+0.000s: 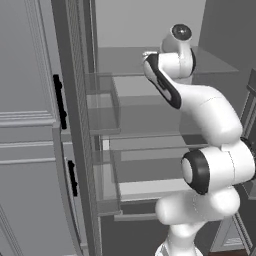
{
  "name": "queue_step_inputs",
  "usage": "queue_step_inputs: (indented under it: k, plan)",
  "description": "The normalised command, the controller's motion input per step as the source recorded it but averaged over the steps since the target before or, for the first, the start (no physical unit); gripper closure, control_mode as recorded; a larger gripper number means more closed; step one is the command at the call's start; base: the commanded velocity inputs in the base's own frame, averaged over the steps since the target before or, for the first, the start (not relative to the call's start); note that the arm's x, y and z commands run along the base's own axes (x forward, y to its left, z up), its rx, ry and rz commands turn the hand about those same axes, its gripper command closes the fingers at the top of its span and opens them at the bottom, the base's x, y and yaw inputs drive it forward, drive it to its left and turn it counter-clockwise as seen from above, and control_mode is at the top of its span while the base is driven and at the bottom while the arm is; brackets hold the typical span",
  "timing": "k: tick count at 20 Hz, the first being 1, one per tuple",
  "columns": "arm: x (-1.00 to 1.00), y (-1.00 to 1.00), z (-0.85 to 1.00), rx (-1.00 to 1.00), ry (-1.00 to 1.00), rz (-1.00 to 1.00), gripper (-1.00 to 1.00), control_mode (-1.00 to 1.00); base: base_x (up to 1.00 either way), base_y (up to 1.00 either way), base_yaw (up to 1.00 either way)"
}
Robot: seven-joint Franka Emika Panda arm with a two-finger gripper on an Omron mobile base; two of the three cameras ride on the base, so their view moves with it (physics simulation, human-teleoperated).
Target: Place one garlic and one steak in each tupperware on the nearby counter, to pack two identical lunches.
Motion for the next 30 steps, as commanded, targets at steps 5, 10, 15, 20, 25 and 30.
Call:
queue_step_inputs:
  k: [5, 10, 15, 20, 25, 30]
  plan:
    - [-1.00, -0.14, -0.02, 0.00, -0.06, 0.00, 1.00, -1.00, 0.00, 0.00, 0.00]
    - [-1.00, -0.07, -0.11, 0.00, -0.01, 0.00, 1.00, -1.00, 0.00, 0.00, 0.00]
    - [-1.00, -0.18, -0.14, 0.00, -0.01, 0.00, 1.00, -1.00, 0.00, 0.00, 0.00]
    - [-1.00, 0.00, -0.45, 0.00, 0.00, 0.00, 1.00, -1.00, 0.00, 0.00, 0.00]
    - [-0.40, 0.00, -0.29, 0.00, 0.01, 0.01, 1.00, 1.00, -0.60, 0.01, 0.06]
    - [0.00, 0.00, 0.00, 0.00, 0.00, 0.00, 1.00, 1.00, -1.00, 0.08, 0.22]
